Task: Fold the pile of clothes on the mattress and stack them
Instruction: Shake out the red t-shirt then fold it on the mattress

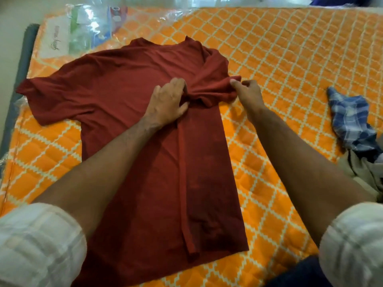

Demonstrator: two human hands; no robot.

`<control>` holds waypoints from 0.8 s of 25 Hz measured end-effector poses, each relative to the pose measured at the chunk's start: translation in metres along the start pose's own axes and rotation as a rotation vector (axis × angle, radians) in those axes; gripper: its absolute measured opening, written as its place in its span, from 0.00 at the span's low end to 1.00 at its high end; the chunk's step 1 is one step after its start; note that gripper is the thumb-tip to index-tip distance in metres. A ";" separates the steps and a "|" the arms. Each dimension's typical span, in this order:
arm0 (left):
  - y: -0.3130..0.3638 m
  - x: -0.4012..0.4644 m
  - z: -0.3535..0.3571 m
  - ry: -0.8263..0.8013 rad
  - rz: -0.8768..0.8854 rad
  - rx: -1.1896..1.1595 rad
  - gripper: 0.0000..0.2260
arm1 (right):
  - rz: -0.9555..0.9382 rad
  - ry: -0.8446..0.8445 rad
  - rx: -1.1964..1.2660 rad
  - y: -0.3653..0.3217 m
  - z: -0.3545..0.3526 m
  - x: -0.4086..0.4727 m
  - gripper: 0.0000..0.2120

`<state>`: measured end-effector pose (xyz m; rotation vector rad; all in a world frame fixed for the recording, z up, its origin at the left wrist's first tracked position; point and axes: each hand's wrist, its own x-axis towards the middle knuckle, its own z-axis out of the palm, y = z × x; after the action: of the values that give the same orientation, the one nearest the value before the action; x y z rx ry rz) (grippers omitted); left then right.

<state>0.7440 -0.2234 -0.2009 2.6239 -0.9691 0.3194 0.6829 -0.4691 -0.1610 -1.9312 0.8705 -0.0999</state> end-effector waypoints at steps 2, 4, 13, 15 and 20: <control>-0.006 0.005 0.001 -0.016 0.054 -0.009 0.19 | 0.044 -0.004 -0.204 -0.020 0.007 0.044 0.40; -0.009 0.007 -0.001 -0.023 0.087 -0.026 0.18 | 0.062 -0.111 -0.218 -0.046 0.011 0.064 0.43; -0.009 0.012 -0.010 -0.042 0.026 -0.075 0.10 | 0.019 -0.449 -0.057 -0.101 0.009 0.095 0.06; -0.007 0.008 -0.013 -0.019 0.038 -0.030 0.10 | -0.038 -0.478 -0.089 -0.117 0.014 0.100 0.08; -0.013 -0.006 -0.024 -0.003 -0.058 -0.090 0.06 | -0.177 -0.555 -0.192 -0.159 0.055 0.108 0.06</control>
<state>0.7458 -0.2017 -0.1833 2.5655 -0.8859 0.2515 0.8696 -0.4512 -0.0925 -2.0591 0.3471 0.4119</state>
